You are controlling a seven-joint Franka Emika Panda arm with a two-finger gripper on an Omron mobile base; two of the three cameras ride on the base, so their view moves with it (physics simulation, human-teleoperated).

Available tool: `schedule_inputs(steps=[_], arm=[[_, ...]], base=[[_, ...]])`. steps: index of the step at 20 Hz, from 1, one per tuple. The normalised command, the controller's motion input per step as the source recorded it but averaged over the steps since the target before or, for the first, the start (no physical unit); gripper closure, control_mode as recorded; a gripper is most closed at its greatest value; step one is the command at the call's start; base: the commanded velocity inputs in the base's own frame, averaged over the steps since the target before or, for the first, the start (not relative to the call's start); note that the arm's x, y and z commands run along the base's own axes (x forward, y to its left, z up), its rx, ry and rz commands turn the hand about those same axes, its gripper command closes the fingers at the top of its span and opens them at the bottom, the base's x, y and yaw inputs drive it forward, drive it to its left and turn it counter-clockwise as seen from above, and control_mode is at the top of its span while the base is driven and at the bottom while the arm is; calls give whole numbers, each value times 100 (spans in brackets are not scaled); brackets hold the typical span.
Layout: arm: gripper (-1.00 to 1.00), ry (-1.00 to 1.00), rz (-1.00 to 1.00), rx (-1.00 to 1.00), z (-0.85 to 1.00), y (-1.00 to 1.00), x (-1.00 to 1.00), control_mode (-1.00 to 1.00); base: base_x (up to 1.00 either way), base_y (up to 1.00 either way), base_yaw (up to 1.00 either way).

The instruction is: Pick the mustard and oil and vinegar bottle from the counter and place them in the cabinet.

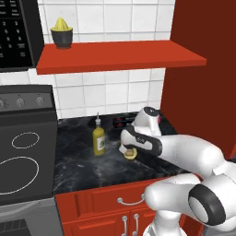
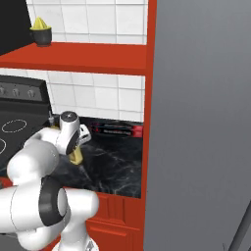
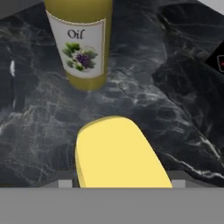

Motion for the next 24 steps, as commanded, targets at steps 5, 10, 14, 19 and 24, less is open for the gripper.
schedule_inputs(steps=[5,10,14,19,24], arm=[[100,-14,0,1,61,8,-24,-100],[100,-12,-1,6,94,1,-37,-100],[100,-6,-7,5,72,0,-35,-100],[100,-4,-15,2,68,0,-42,-100],[100,-3,-22,1,76,0,-31,-100]], base=[[0,0,0],[0,0,0],[0,0,0],[0,0,0],[0,0,0]])
